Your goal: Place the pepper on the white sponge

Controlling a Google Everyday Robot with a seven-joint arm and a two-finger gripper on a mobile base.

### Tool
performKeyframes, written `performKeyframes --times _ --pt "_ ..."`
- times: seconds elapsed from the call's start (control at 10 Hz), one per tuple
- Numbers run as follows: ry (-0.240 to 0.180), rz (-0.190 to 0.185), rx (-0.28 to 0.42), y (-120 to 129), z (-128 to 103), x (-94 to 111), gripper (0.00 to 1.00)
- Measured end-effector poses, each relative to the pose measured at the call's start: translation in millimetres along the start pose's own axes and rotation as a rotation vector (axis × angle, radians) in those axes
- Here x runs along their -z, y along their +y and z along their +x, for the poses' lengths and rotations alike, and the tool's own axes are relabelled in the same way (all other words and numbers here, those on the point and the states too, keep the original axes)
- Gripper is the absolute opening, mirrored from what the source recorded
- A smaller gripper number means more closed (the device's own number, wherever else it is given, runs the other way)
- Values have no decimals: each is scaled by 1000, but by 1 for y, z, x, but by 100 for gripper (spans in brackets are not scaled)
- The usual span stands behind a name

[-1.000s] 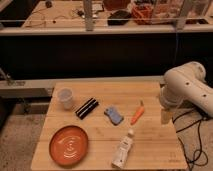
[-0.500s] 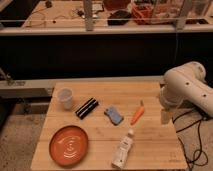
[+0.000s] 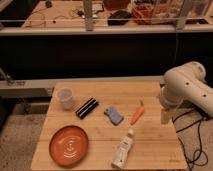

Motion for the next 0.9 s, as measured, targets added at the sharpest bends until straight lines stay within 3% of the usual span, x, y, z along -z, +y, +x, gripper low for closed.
performKeyframes --times 0.3,0.6,0.9 --pt "0 4 16 -5 -2 -2 80" --pt "-14 15 82 -30 -23 -13 80" --pt "-13 18 105 -32 -24 -16 80"
